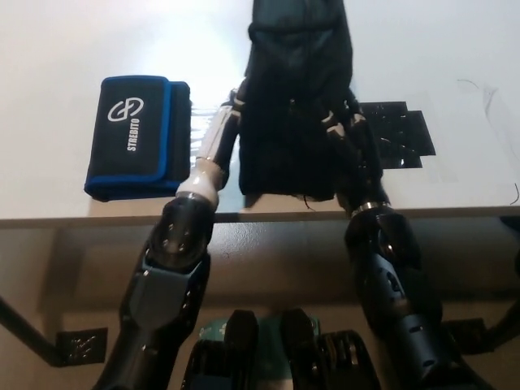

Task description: Use both hands to pick up the lunch bag on the right hand side and smoothly move it near the note book on the left hand side

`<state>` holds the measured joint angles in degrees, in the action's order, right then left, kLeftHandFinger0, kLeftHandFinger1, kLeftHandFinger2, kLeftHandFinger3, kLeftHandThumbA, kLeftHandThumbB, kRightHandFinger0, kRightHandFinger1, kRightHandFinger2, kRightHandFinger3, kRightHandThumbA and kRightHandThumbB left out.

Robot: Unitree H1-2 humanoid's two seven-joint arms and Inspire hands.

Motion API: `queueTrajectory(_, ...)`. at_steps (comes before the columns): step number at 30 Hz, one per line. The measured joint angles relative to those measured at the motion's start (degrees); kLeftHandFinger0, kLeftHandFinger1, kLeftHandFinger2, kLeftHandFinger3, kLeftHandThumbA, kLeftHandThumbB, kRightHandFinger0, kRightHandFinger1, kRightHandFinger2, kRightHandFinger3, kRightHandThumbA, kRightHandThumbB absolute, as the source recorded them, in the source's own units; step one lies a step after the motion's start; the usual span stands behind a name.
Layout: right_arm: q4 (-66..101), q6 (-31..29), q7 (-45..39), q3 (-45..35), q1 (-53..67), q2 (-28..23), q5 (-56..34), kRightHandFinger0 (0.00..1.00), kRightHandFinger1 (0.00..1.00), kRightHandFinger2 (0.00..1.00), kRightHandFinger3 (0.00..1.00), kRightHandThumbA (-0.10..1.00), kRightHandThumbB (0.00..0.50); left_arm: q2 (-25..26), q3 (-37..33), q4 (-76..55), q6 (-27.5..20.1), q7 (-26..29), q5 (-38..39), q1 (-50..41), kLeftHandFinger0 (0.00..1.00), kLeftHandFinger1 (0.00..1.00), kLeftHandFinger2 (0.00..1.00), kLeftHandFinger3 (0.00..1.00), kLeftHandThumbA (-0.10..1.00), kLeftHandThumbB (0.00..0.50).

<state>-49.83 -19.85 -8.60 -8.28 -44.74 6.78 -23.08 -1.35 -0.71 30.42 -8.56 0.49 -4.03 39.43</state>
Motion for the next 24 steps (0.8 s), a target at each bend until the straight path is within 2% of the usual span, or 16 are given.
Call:
queueTrajectory(1,0.0,0.0,0.0,0.4,0.0,0.3,0.3,1.0,1.0,1.0,1.0,1.0,0.344,0.2,0.0,-1.5,0.3,0.0,0.0,-1.0,1.0,1.0,1.0,1.0,1.0,0.297)
queueTrajectory(6,-1.5,-0.3,0.0,1.6,-0.6,1.8,1.2,1.0,1.0,1.0,1.0,1.0,0.356,1.0,0.9,-8.8,1.7,0.0,0.2,-4.4,1.0,1.0,1.0,1.0,1.0,0.288)
queueTrajectory(11,-3.8,-1.2,0.0,2.4,-1.8,3.3,1.9,1.0,1.0,1.0,1.0,1.0,0.33,2.3,1.9,-12.7,3.0,0.1,0.1,-5.1,1.0,1.0,1.0,1.0,1.0,0.296)
queueTrajectory(16,-5.0,-1.4,0.0,2.8,-2.7,4.5,2.1,1.0,1.0,1.0,1.0,1.0,0.305,3.2,2.4,-13.5,3.8,0.3,0.0,-5.1,1.0,1.0,1.0,1.0,1.0,0.301)
queueTrajectory(19,-5.6,-1.5,0.0,2.9,-2.9,4.9,2.3,1.0,1.0,1.0,1.0,1.0,0.318,3.7,2.9,-13.5,4.0,0.4,0.0,-5.0,1.0,1.0,1.0,1.0,1.0,0.296)
queueTrajectory(24,-6.1,-1.7,0.0,3.2,-3.6,5.1,2.8,1.0,1.0,1.0,1.0,1.0,0.319,4.3,3.6,-12.1,4.0,0.5,0.0,-4.5,1.0,1.0,1.0,1.0,1.0,0.318)
